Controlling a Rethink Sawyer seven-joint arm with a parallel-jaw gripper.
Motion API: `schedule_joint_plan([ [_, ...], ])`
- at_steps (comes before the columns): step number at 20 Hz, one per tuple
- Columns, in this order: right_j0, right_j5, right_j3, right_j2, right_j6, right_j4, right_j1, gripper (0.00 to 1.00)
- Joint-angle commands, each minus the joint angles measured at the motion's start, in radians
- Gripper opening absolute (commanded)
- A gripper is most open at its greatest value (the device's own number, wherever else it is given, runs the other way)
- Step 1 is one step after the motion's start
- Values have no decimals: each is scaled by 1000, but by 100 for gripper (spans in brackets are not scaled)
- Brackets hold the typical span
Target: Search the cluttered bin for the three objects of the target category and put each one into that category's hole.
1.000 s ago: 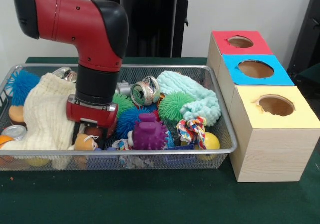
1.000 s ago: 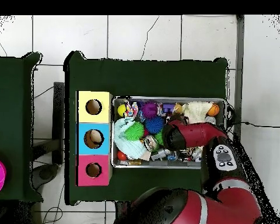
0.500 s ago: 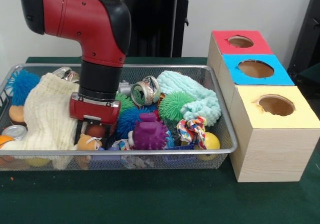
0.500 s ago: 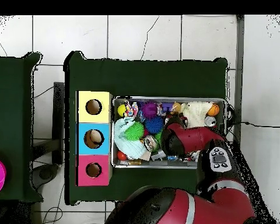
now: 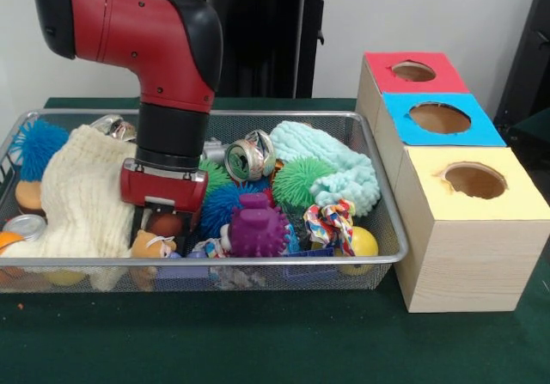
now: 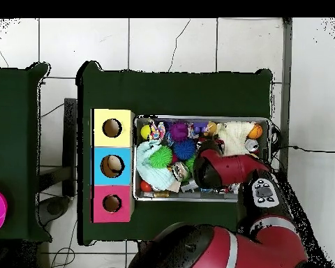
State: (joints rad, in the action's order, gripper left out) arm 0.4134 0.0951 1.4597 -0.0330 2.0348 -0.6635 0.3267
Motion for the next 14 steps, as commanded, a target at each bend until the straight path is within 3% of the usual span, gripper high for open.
schedule_joint_plan([
  [1,-12,287,-121,119,116,42,2,100],
  [8,25,343,-149,153,118,10,-23,100],
  [14,31,412,-150,133,111,34,-44,100],
])
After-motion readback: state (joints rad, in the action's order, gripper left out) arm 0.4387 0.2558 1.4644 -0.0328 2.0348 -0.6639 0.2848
